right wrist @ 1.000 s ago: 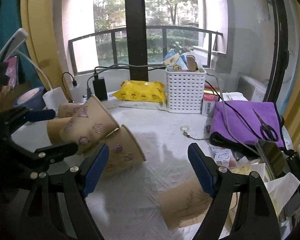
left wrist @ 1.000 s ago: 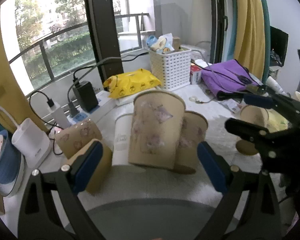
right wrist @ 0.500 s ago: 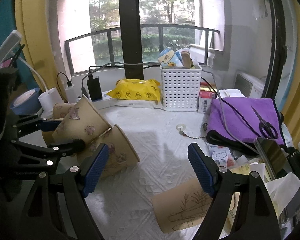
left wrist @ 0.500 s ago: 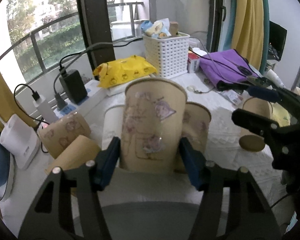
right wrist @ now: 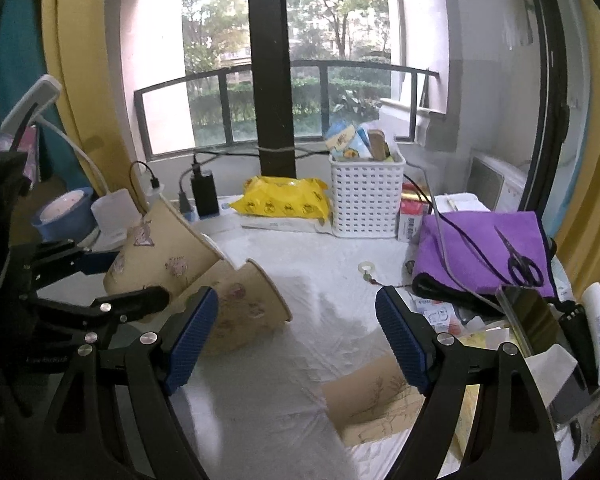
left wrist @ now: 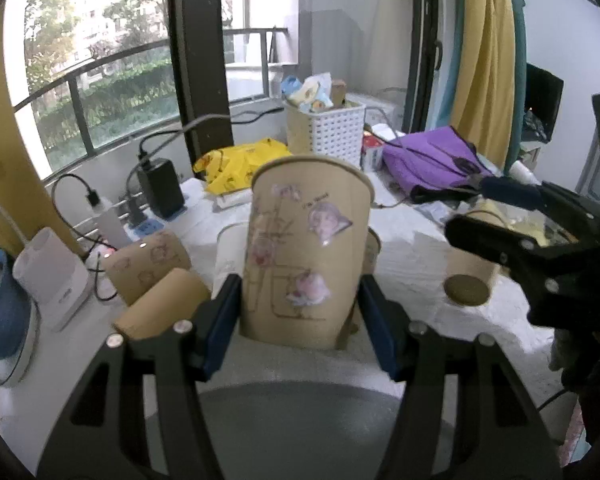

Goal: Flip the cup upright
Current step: 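Lift the tan cup with the left gripper and rotate it rim up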

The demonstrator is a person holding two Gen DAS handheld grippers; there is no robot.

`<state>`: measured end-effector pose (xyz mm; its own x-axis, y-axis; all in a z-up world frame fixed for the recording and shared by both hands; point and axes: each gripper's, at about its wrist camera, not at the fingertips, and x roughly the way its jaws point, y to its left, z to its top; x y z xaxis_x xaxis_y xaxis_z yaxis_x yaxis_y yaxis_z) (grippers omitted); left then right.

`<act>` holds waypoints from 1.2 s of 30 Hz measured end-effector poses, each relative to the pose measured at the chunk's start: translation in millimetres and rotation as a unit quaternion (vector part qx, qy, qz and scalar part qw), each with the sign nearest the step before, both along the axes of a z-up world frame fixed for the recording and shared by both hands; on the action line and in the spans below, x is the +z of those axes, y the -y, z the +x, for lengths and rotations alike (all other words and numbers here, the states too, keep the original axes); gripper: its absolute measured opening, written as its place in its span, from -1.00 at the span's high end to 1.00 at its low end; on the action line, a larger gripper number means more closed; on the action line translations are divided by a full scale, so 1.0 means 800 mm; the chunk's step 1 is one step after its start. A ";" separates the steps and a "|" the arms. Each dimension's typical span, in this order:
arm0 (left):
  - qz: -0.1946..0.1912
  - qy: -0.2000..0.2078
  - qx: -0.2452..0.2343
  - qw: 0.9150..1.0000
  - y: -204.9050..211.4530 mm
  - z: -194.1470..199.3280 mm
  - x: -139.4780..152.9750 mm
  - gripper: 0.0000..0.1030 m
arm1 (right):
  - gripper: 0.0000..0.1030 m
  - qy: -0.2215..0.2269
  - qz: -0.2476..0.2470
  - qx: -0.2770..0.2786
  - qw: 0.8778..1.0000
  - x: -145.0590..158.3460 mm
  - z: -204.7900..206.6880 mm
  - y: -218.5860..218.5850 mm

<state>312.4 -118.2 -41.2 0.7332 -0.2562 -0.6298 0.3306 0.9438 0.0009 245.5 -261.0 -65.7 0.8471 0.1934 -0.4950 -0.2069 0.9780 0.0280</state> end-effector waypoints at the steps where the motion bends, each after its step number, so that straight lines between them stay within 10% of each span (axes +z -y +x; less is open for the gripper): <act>1: -0.002 0.002 0.002 1.000 -0.002 -0.007 0.003 -0.17 | -0.62 0.003 0.001 0.001 1.000 0.003 -0.005 -0.001; 36: -0.110 0.103 0.135 0.979 -0.157 -0.331 -0.023 -0.17 | -0.62 -0.012 0.042 0.197 0.979 0.043 -0.197 -0.208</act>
<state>47.8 7.4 -59.9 0.8984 -0.1486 -0.4132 0.0836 0.9817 -0.1713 87.9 -94.6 -31.1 0.6873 0.5439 -0.4814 -0.5658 0.8165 0.1148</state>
